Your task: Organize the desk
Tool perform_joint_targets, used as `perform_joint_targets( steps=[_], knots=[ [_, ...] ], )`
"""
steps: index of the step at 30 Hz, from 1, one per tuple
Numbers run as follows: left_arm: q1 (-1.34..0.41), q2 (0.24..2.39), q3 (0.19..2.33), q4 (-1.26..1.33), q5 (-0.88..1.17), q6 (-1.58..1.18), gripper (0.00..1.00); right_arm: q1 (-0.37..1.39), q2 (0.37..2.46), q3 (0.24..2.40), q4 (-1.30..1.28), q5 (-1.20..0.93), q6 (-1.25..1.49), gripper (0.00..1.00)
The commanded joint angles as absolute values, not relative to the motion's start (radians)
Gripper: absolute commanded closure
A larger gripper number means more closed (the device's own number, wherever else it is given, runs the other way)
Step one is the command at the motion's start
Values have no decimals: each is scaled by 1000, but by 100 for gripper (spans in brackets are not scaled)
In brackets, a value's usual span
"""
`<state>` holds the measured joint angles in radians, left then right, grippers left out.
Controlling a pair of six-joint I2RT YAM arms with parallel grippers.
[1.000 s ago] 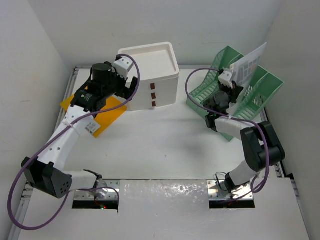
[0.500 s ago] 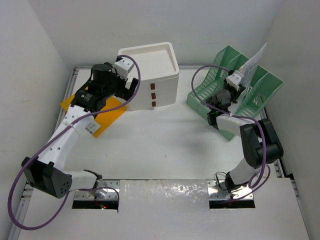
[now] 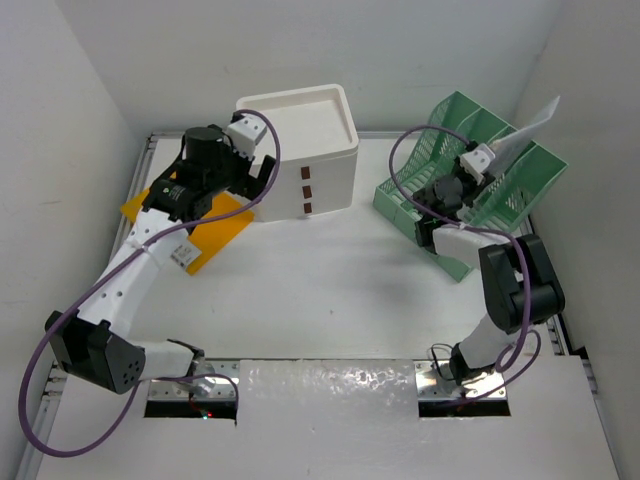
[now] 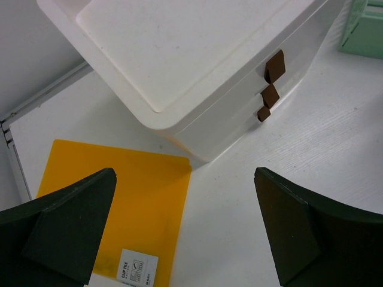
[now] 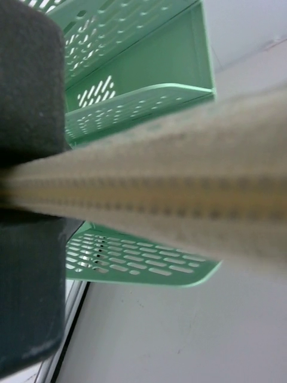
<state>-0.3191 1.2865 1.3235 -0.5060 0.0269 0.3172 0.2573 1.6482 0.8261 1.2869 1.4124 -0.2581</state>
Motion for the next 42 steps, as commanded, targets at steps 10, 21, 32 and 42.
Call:
perform_joint_targets(
  steps=[10,21,32,42],
  knots=[
    [-295,1270,1328,-531,64,347,1,288,1638,675,1689,1281,-240,44],
    [70,1195,1252,-730,302,497,0,601,1471,779,1515,1215,-793,2],
    [494,1445,1181,-459,394,298,0,672,1220,831,419,671,11,15],
    [575,1857,1466,-230,203,-93,1,779,1278,854,317,525,74,22]
  ],
)
